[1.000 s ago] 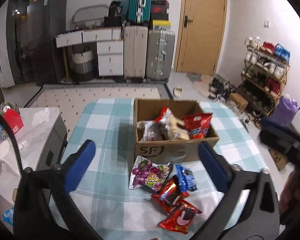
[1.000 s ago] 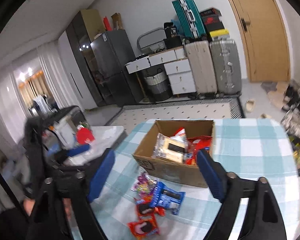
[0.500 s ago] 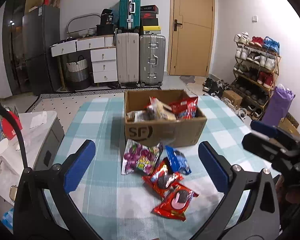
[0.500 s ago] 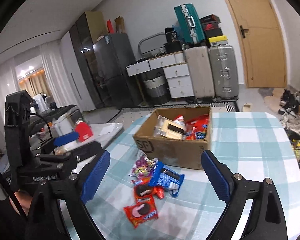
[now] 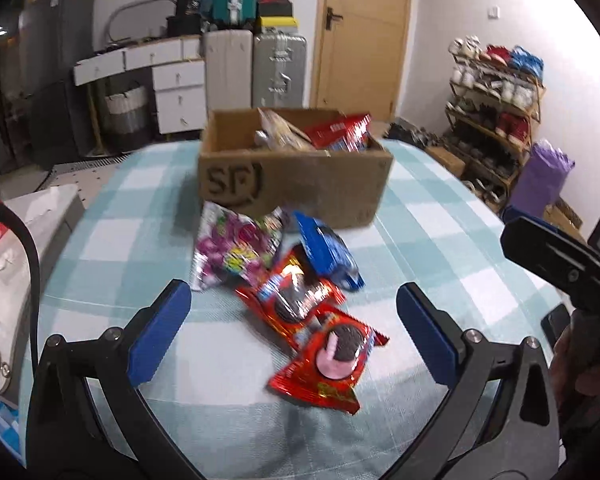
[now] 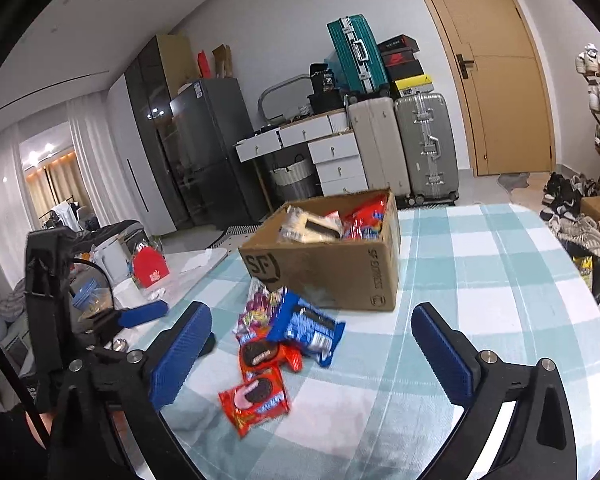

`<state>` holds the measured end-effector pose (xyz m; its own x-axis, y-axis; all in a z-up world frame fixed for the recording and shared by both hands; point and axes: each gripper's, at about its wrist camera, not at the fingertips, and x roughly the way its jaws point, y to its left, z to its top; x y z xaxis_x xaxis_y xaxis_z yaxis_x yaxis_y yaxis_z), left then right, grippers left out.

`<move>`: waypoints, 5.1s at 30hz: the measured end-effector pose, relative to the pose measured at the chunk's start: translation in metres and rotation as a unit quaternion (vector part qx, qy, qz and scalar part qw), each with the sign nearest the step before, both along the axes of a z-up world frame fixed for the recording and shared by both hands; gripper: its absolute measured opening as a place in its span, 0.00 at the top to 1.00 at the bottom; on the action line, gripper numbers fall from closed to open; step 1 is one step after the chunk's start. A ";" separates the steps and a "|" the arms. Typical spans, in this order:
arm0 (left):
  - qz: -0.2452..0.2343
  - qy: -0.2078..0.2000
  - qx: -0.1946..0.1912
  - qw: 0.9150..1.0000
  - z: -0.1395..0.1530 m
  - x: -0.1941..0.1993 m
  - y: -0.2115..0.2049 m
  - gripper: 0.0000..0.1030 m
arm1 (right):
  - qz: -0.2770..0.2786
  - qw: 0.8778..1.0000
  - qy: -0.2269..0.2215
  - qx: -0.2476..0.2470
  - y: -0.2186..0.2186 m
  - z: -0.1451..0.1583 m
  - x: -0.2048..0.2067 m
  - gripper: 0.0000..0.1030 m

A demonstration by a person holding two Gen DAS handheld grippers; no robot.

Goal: Organize snacks
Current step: 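Withdraw both open grippers from the box toward the remaining snacks, then grasp the red Oreo pack with the left gripper, then grasp the blue Oreo pack with the right gripper while the left gripper holds the red Oreo pack, then carry the red Oreo pack over the box with the left gripper while the right gripper carries the blue pack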

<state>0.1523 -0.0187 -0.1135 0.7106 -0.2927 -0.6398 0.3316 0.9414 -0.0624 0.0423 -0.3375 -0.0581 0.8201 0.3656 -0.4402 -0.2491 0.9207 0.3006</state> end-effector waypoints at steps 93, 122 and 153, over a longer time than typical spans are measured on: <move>-0.015 0.130 -0.122 0.984 -0.078 0.003 0.054 0.60 | 0.098 0.978 0.162 0.089 0.023 -0.075 0.097 0.55; -0.010 0.043 -0.065 0.997 0.026 -0.001 0.051 0.60 | 0.098 0.985 0.043 0.134 -0.014 0.033 -0.020 0.55; -0.036 0.032 -0.060 0.997 0.216 0.160 0.013 0.60 | 0.054 0.998 -0.003 0.040 0.008 0.200 0.114 0.55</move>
<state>0.3121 -0.0055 0.1030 0.6436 -0.4187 -0.6407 0.3891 0.8998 -0.1972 0.1563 -0.3299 0.1419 0.7770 0.4852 -0.4009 -0.3473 0.8617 0.3699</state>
